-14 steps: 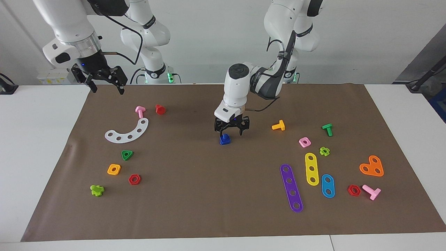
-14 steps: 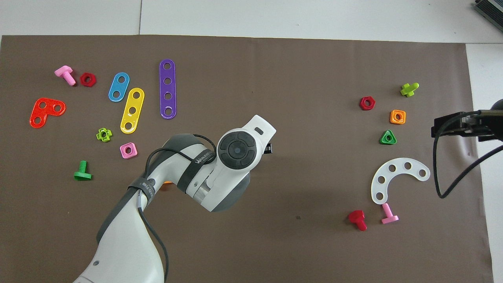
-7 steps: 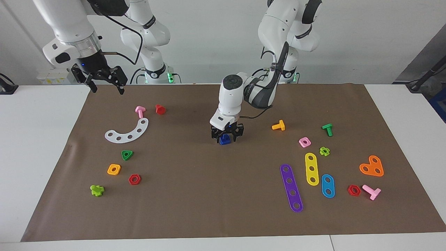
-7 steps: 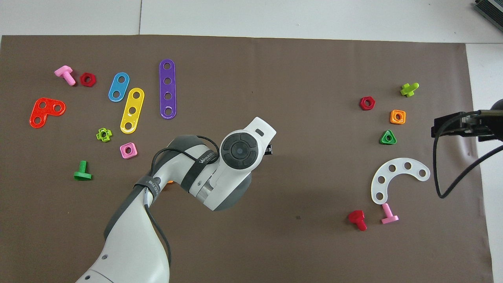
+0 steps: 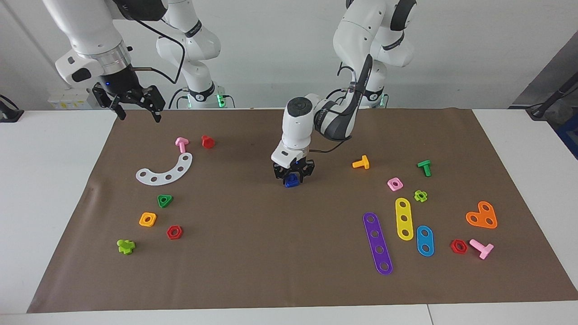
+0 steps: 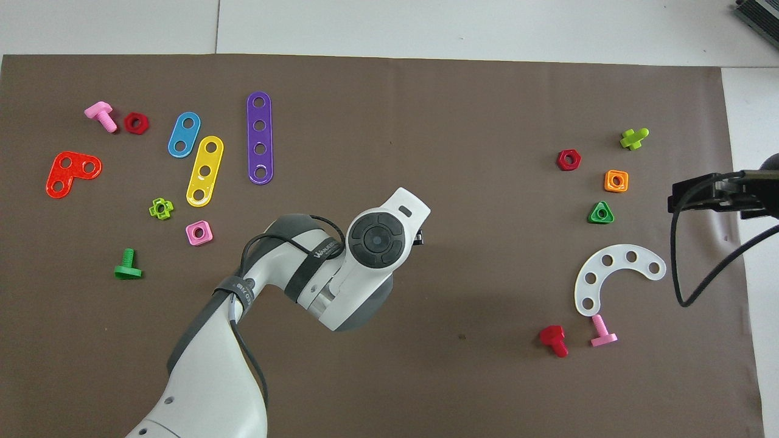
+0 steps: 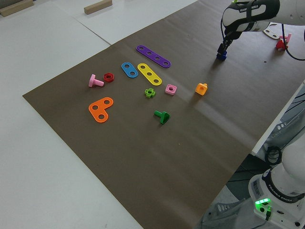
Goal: Unscrew and place screws in storage area
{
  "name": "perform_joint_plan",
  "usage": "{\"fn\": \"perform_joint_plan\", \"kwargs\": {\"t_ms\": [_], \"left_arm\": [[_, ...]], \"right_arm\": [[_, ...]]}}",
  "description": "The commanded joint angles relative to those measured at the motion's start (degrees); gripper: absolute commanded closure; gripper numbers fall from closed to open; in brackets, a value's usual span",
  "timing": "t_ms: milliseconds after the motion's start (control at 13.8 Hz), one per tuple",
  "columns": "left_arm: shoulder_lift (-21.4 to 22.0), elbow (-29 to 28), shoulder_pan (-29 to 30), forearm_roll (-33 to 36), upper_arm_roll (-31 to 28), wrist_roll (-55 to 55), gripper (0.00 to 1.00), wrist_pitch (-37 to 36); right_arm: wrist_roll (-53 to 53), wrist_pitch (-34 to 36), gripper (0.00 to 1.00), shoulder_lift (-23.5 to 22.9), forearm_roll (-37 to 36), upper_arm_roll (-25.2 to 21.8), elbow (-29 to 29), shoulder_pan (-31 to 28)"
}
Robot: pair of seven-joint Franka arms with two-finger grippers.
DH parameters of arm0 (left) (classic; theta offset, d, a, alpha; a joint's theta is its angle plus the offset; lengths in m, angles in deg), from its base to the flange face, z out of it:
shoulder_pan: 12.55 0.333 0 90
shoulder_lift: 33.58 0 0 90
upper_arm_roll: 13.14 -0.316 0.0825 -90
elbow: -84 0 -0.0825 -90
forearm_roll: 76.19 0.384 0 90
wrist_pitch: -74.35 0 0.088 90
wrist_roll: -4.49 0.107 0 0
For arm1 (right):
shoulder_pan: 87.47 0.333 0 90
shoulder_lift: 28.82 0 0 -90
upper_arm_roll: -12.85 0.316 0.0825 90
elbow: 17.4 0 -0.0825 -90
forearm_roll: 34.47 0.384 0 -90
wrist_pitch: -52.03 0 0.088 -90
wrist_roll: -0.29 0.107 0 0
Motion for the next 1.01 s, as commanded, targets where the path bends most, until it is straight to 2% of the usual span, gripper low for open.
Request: {"fn": "perform_joint_plan", "kwargs": {"t_ms": [0,217,289,505,939], "left_arm": [[0.4,0.0,-1.1,1.3,-1.2,-1.4,0.53,0.3],[0.4,0.7,-1.1,1.3,-1.3,-1.6,0.94,-0.2],[0.4,1.1,-1.1,1.3,-1.3,-1.6,0.97,-0.8],[1.3,3.1,-0.8,1.3,-1.4,-1.5,0.97,-4.4],[7.4,2.7,0.0,1.4,-1.4,-1.4,0.96,-9.5]], "right_arm": [[-1.5,1.1,0.00,0.5,1.1,0.2,0.2,-0.4],[-1.5,1.1,0.00,0.5,1.1,0.2,0.2,-0.4],[-1.5,1.1,0.00,0.5,1.1,0.2,0.2,-0.4],[-1.5,1.1,0.00,0.5,1.1,0.2,0.2,-0.4],[-1.5,1.1,0.00,0.5,1.1,0.2,0.2,-0.4]]}}
